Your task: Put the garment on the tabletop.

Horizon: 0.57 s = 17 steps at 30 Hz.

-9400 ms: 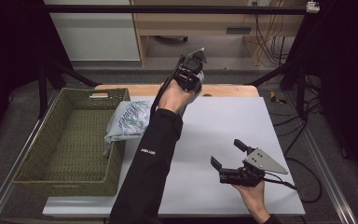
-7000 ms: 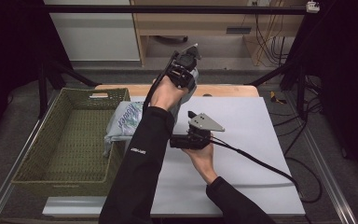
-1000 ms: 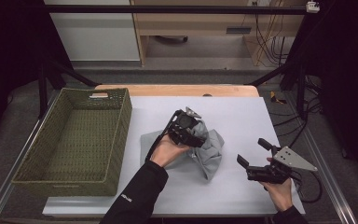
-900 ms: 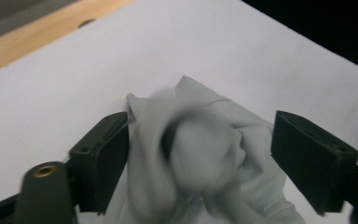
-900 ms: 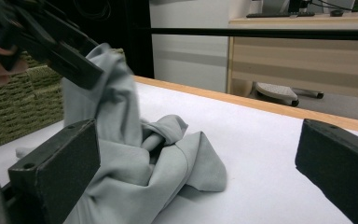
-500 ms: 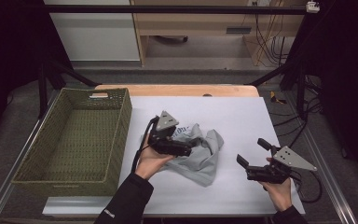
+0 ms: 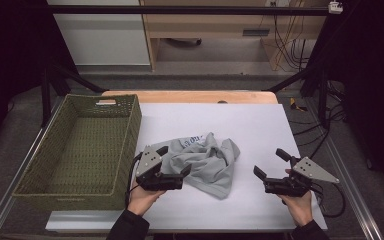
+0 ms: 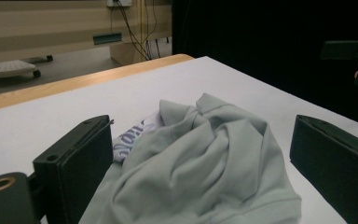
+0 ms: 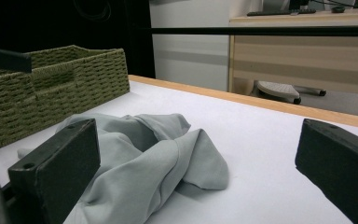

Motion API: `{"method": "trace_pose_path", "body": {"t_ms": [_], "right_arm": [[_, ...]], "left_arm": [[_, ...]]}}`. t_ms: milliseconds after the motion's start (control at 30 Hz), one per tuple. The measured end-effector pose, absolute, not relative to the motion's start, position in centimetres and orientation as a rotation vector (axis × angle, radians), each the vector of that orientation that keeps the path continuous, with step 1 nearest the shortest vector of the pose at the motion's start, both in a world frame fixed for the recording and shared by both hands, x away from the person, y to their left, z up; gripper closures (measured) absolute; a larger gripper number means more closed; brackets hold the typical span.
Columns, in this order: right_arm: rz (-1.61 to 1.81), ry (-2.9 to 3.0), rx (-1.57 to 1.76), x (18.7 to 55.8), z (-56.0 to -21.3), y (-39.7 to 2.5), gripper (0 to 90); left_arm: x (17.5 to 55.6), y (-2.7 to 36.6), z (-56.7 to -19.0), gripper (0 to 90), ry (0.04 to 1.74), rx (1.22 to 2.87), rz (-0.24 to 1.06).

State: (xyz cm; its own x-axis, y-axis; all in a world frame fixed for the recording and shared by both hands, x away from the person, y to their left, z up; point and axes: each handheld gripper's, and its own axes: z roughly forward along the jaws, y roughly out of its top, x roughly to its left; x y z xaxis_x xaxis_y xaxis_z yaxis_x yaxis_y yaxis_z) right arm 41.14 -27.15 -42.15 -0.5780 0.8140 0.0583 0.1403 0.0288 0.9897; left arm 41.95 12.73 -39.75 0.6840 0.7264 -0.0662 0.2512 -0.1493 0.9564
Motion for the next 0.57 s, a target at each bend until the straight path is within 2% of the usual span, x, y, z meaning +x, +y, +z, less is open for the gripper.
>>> {"method": "trace_pose_path", "body": {"t_ms": [300,567], "right_arm": [[1.606,1.763,0.974,41.1,-42.4,-27.4,0.3],[1.611,1.758,0.982,41.1,-42.5,-27.5,0.3]], "left_arm": [[41.3,14.2,-41.9,4.8,0.799,1.682,0.499],[41.3,14.3,-42.0,4.8,0.795,1.684,0.511]]}}
